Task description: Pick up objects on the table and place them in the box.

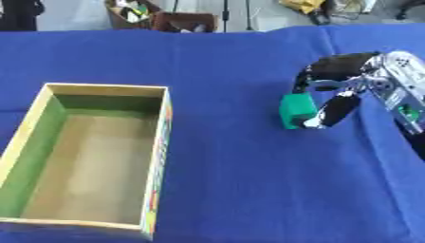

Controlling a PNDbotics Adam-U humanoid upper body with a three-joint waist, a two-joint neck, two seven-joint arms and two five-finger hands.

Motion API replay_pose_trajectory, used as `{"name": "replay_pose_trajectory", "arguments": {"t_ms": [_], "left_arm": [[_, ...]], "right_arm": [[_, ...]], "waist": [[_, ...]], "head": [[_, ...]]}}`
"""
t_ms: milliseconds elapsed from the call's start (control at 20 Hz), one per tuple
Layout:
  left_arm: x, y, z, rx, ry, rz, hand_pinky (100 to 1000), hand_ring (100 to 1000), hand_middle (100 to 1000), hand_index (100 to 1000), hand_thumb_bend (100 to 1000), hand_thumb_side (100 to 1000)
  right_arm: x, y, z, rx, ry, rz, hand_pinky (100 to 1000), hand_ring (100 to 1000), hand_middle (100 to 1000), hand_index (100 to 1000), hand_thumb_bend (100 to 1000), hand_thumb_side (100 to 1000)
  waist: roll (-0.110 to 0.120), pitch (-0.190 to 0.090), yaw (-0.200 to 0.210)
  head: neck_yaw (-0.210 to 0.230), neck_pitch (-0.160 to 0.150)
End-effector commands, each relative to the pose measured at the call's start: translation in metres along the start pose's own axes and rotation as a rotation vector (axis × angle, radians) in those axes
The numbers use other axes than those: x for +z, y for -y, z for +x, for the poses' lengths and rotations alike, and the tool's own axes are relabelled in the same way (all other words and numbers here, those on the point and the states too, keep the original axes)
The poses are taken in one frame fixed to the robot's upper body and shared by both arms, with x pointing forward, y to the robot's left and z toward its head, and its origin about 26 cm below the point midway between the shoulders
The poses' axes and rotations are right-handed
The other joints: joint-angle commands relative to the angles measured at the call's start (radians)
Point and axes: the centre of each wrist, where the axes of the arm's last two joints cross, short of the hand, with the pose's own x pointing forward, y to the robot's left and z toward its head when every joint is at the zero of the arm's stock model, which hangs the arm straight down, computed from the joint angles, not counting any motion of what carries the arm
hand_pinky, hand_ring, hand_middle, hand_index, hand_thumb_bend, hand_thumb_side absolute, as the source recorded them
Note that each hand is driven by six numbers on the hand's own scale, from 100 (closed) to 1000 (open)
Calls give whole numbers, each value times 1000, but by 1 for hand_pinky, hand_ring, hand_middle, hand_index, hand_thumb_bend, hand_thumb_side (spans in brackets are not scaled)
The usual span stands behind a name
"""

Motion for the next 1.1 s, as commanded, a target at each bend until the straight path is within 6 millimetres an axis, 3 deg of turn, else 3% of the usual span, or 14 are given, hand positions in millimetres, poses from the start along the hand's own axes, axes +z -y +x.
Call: {"name": "replay_pose_trajectory", "arguments": {"t_ms": [50,150,200,250,350,450,800,1100], "left_arm": [[-2,0,6,2,26,-7,100,372,454,491,100,900],[-2,0,6,2,26,-6,100,372,454,491,100,900],[-2,0,6,2,26,-6,100,372,454,491,100,900],[-2,0,6,2,26,-6,100,372,454,491,100,899],[-2,0,6,3,26,-7,100,372,454,491,100,900],[-2,0,6,2,25,-6,100,372,454,491,100,900],[-3,0,6,2,27,-7,100,373,455,491,100,900],[-4,-1,6,-1,25,-9,100,374,455,492,100,902]], "right_arm": [[8,8,-10,45,41,48,796,788,468,511,100,548],[8,6,-12,19,32,37,776,775,436,384,100,447],[8,6,-14,7,26,22,773,774,431,368,100,431],[9,7,-15,-3,20,6,765,766,419,325,100,331],[10,7,-16,-22,12,-32,746,740,377,251,100,248],[13,11,-17,-45,3,-91,725,706,341,196,100,253],[22,24,-17,-119,-35,-267,695,627,169,128,100,235],[35,54,-9,-106,-59,-406,680,584,124,116,100,217]], "waist": [[-1,-18,0],[-1,-19,0],[-1,-19,0],[-1,-19,0],[-1,-19,-1],[-1,-20,-2],[-4,-24,-5],[-8,-31,-8]], "head": [[-1,0],[-1,1],[-1,1],[-1,1],[0,1],[1,1],[3,0],[4,-2]]}}
